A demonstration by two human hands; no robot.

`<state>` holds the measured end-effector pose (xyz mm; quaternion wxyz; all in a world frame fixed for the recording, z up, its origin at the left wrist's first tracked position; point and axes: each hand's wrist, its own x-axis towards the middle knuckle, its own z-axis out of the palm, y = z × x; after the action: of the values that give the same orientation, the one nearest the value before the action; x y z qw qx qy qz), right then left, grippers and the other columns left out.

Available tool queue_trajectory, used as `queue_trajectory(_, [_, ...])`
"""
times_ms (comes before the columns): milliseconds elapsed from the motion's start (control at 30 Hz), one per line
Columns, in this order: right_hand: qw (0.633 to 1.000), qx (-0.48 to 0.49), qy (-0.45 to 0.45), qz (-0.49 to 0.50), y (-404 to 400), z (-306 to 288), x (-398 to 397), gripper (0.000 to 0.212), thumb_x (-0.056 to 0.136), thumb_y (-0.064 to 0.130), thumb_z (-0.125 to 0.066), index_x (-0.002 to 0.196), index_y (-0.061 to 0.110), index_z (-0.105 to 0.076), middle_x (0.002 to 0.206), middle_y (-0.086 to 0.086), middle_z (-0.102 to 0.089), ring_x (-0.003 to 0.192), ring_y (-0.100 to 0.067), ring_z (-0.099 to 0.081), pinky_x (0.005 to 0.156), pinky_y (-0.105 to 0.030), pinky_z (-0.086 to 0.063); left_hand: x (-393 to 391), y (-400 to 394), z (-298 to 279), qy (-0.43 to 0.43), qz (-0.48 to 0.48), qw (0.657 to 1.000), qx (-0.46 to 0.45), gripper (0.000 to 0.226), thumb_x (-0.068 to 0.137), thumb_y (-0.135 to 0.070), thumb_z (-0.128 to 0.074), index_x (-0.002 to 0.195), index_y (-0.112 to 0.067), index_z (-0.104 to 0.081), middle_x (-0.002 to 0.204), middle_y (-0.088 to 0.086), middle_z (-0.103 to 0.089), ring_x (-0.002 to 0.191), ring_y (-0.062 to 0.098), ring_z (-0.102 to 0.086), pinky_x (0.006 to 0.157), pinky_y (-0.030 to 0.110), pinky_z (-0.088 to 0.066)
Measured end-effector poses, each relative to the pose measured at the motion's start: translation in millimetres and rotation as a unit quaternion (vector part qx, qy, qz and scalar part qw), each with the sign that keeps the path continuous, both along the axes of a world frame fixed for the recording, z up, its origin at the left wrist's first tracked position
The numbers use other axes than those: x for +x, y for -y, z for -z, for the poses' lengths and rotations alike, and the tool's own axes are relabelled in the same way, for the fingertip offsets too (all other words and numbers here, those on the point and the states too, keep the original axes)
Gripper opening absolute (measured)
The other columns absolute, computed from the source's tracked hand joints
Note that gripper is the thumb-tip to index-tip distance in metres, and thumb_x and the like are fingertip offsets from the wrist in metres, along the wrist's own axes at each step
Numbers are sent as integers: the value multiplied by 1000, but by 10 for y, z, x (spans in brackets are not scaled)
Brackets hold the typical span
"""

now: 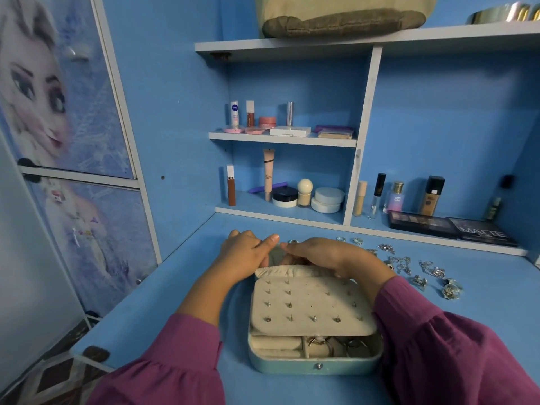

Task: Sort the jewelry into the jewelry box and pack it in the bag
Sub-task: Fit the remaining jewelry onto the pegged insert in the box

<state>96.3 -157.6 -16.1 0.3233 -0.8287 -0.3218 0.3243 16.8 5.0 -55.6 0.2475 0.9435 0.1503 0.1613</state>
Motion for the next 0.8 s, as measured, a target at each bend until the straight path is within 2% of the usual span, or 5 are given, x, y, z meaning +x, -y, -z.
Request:
queue_trajectory(200, [996, -9, 90, -24, 15, -17, -1, 33, 94, 44, -49, 94, 23, -75, 102, -2, -65, 96, -16, -58, 92, -31, -44, -8, 29, -15, -11, 0, 1000, 11, 58, 96, -55, -32, 62, -24, -67, 94, 1, -57, 105, 18, -38, 98, 37, -35])
queue_trajectory(300, [996, 4, 85, -27, 95, -86, 46, 30, 94, 35, -53, 95, 15, -75, 86, 0, -67, 77, -12, -56, 76, -26, -45, 0, 50, -15, 11, 9, 998, -62, 51, 97, -50, -38, 63, -23, -65, 90, 2, -62, 101, 19, -49, 94, 36, -41])
queue_trajectory(433, [991, 73, 94, 62, 333, -245, 237, 17, 91, 23, -62, 94, 11, -74, 89, -3, -73, 74, -12, -62, 72, -24, -50, 21, 99, -22, 76, -4, 981, -179, 37, 99, -35, -44, 87, -7, -65, 84, -8, -63, 87, 16, -60, 74, 23, -43])
queue_trajectory(567, [970, -4, 192, 152, 489, -218, 450, 21, 79, 13, -67, 91, -4, -71, 73, -9, -60, 62, -18, -47, 53, -25, -40, 84, 75, 13, 118, -42, 971, -203, 36, 98, -32, -49, 82, -3, -62, 88, 9, -67, 80, 24, -59, 73, 33, -45])
queue_trajectory(800, [935, -112, 283, 183, 409, 44, 649, 24, 78, 21, -74, 97, 7, -73, 98, -11, -70, 88, -24, -64, 84, -35, -55, 104, 91, 12, 145, -56, 965, -213, 35, 97, -30, -51, 84, 2, -59, 96, 17, -68, 89, 31, -62, 80, 41, -49])
